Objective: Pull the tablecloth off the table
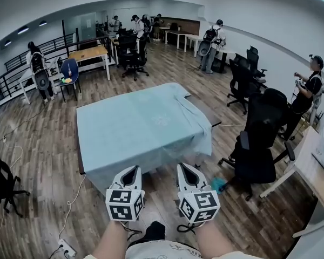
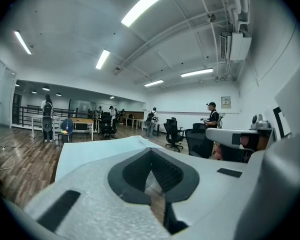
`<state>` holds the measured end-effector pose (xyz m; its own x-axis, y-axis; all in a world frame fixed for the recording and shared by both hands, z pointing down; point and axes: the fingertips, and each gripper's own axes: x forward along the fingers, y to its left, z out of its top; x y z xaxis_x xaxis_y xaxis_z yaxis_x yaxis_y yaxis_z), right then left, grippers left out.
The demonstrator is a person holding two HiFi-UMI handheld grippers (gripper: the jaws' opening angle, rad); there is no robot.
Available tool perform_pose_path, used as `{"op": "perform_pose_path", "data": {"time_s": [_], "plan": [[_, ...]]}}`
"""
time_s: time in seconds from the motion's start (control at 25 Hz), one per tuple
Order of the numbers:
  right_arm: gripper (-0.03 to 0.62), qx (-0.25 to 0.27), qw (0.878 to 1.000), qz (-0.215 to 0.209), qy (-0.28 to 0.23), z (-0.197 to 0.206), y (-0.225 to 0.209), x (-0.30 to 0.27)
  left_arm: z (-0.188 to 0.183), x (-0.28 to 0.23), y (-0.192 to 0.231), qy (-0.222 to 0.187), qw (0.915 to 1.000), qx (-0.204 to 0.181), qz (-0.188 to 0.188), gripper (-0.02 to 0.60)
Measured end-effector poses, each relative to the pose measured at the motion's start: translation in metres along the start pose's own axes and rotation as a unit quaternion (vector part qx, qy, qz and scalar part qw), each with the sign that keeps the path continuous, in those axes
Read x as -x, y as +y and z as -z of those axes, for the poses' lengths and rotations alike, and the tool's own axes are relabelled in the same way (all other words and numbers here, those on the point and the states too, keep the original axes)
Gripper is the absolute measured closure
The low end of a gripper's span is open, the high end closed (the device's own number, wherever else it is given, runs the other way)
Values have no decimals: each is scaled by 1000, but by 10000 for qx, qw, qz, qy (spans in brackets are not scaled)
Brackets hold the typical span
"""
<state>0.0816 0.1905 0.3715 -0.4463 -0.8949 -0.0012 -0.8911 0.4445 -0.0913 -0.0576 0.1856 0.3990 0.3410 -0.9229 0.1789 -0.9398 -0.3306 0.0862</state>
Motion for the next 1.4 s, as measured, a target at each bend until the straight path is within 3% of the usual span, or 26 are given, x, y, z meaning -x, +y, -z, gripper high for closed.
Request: {"op": "perform_pose_path", "data": {"time_s": [0.6,1.4], "plan": [[580,219,9998,-5,19,-8,-42,-104,-33,-104,42,-125,9999,-35,57,571],[580,382,9982,-255,383,7,-82,-285,-50,-248,148,-2,9994,280,-224,571]]}}
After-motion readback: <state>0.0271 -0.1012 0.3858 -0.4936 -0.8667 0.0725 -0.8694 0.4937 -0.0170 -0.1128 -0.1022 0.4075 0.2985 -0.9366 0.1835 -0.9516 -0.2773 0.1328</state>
